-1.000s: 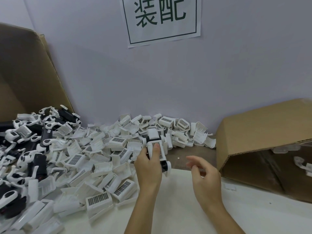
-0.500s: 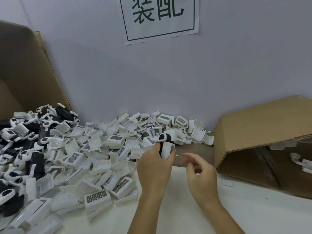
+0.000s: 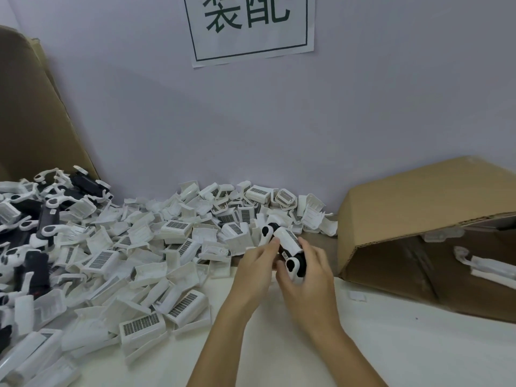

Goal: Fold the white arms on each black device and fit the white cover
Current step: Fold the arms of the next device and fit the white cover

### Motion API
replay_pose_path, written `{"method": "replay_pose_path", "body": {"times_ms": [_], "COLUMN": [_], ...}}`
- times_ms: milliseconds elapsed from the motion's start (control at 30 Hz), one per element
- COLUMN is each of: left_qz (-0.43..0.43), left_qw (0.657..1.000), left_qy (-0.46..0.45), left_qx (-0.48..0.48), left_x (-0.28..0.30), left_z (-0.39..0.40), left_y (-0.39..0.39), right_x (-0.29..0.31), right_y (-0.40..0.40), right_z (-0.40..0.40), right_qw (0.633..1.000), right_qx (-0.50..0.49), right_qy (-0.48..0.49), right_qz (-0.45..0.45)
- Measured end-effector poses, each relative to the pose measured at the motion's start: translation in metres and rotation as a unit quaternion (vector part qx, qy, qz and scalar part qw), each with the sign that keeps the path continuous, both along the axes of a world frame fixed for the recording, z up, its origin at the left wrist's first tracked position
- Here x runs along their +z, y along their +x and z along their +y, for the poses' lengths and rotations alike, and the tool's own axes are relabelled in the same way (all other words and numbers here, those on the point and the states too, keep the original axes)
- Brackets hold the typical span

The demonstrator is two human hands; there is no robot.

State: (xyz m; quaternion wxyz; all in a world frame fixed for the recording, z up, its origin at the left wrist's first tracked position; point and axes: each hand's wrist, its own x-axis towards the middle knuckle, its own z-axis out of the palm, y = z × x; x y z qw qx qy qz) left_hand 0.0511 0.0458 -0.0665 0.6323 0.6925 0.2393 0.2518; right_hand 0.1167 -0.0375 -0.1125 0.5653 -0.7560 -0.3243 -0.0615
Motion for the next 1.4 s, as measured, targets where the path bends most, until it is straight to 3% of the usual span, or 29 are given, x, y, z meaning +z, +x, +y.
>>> {"method": "replay_pose_path", "body": {"times_ms": [100, 200, 333, 467, 633, 800, 867, 933, 1100, 1267, 1400], "left_qz": [-0.038, -0.062, -0.102, -0.104, -0.088, -0.086, -0.080, -0.071, -0.052, -0.043, -0.011], "left_qw": [0.999, 0.996, 0.974, 0.961, 0.963, 0.964, 0.965, 0.967, 0.969, 0.968, 0.969], "left_qy": [0.025, 0.052, 0.022, -0.030, -0.002, 0.022, 0.026, 0.034, 0.061, 0.067, 0.102], "left_qx": [0.016, 0.045, 0.201, 0.255, 0.253, 0.252, 0.247, 0.242, 0.234, 0.236, 0.223], "left_x": [-0.004, -0.012, -0.031, -0.042, -0.047, -0.048, -0.047, -0.047, -0.046, -0.047, -0.049], "left_z": [-0.003, -0.003, 0.005, 0.012, 0.011, 0.010, 0.009, 0.009, 0.006, 0.006, 0.010], "left_y": [0.001, 0.002, 0.004, 0.005, 0.006, 0.007, 0.009, 0.010, 0.011, 0.011, 0.012], "right_x": [0.001, 0.000, 0.002, 0.026, 0.078, 0.168, 0.179, 0.162, 0.067, 0.004, 0.002], "right_y": [0.002, 0.007, 0.018, 0.019, 0.035, 0.111, 0.130, 0.121, 0.033, -0.014, -0.014], "right_z": [-0.001, 0.000, 0.002, 0.003, -0.004, -0.066, -0.096, -0.101, -0.042, -0.015, -0.018], "right_qw": [1.000, 0.991, 0.919, 0.852, 0.797, 0.749, 0.727, 0.748, 0.897, 0.952, 0.961], "right_qx": [-0.025, -0.023, 0.019, 0.039, 0.081, 0.067, 0.053, 0.053, 0.054, 0.077, 0.076], "right_qy": [0.006, 0.058, 0.125, 0.207, 0.340, 0.543, 0.580, 0.550, 0.271, 0.085, 0.047], "right_qz": [-0.005, 0.117, 0.373, 0.480, 0.492, 0.373, 0.364, 0.368, 0.344, 0.285, 0.261]}}
